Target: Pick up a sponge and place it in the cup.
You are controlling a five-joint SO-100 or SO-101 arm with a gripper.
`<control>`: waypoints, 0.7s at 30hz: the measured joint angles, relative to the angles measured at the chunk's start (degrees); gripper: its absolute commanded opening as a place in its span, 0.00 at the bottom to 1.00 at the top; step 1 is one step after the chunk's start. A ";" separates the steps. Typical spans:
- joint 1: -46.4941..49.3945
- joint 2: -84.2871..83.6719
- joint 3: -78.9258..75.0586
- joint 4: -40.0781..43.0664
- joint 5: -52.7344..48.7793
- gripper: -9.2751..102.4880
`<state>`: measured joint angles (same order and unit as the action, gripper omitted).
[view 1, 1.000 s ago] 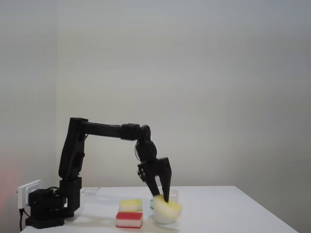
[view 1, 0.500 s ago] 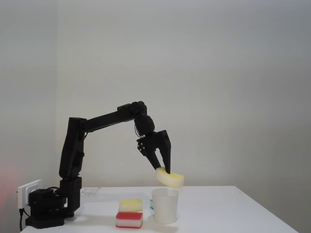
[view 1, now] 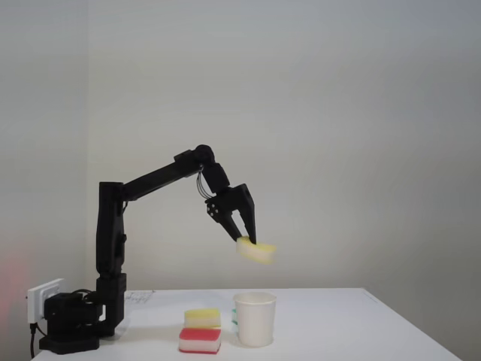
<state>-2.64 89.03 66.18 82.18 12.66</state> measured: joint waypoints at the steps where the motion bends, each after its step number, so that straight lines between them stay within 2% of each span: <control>1: -0.62 0.79 0.97 0.00 0.18 0.08; 5: -1.14 1.23 3.34 0.09 1.05 0.08; 21: 2.55 1.23 15.21 -8.70 -0.62 0.08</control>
<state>-0.09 90.26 81.39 73.48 12.04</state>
